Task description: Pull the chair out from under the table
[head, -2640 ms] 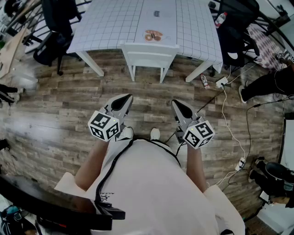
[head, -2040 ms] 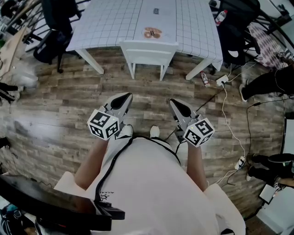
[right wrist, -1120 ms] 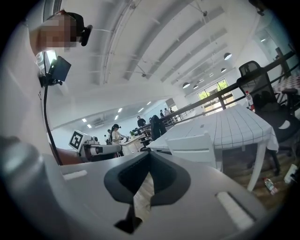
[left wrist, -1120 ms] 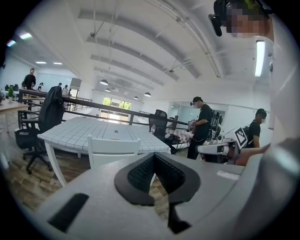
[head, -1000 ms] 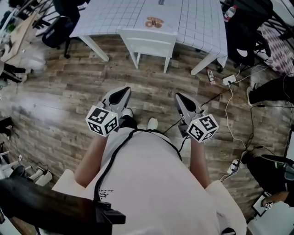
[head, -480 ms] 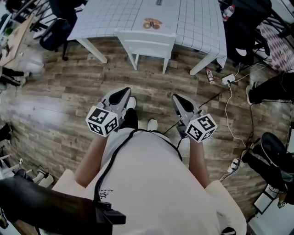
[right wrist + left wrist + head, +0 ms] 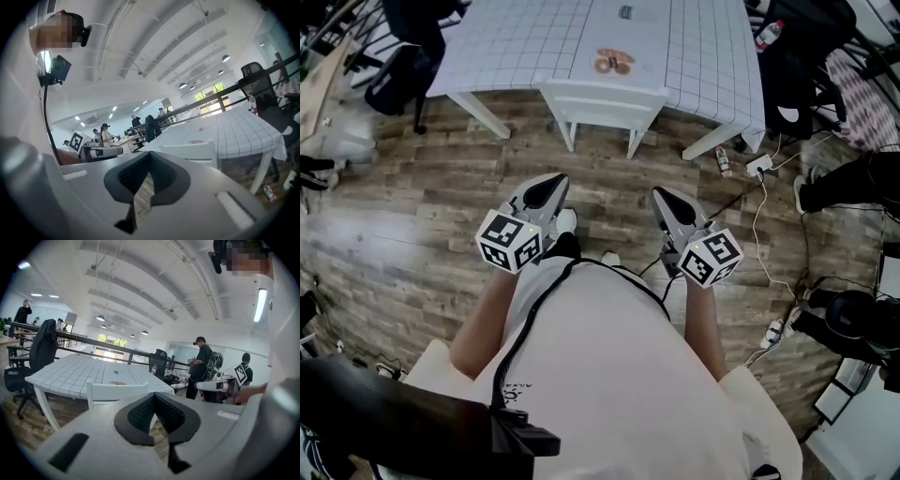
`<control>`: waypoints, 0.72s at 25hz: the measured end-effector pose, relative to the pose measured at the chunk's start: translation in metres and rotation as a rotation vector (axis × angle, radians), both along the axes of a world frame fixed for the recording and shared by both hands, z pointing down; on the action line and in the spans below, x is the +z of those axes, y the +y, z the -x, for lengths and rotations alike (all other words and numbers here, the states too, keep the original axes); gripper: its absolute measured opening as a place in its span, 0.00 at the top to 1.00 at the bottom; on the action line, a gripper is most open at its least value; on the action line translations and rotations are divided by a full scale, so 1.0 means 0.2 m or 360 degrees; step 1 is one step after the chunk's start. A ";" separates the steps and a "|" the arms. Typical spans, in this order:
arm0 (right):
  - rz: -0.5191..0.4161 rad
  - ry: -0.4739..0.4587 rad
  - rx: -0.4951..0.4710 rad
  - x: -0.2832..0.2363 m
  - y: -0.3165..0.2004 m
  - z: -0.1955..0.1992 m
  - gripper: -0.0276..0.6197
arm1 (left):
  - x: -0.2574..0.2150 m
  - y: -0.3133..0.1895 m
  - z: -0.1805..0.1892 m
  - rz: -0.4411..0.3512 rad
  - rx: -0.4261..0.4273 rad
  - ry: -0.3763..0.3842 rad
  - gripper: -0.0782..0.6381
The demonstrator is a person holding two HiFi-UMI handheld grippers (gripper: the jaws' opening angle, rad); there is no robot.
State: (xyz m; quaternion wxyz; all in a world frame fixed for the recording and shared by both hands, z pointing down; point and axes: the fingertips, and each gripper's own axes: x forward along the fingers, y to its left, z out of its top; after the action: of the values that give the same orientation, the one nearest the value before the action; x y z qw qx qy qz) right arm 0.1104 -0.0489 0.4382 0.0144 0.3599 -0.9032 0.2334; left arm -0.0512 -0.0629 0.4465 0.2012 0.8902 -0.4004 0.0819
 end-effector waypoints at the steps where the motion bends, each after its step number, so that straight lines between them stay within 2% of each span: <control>1: -0.0007 0.0007 0.0005 -0.01 -0.04 0.04 0.95 | 0.00 -0.04 0.03 0.0000 0.0014 0.0004 0.88; 10: 0.0019 0.0047 0.0104 -0.04 -0.30 0.28 0.95 | 0.02 -0.35 0.24 0.0026 0.0132 0.0046 0.88; 18: 0.0036 0.0102 0.0307 -0.04 -0.48 0.34 0.95 | 0.05 -0.57 0.36 0.0042 0.0265 0.0079 0.88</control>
State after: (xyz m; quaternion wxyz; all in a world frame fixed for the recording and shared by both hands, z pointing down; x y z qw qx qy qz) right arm 0.0429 -0.1440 0.4305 0.0247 0.4524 -0.8607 0.2322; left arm -0.1240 -0.1771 0.4575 0.2152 0.9195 -0.3187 0.0816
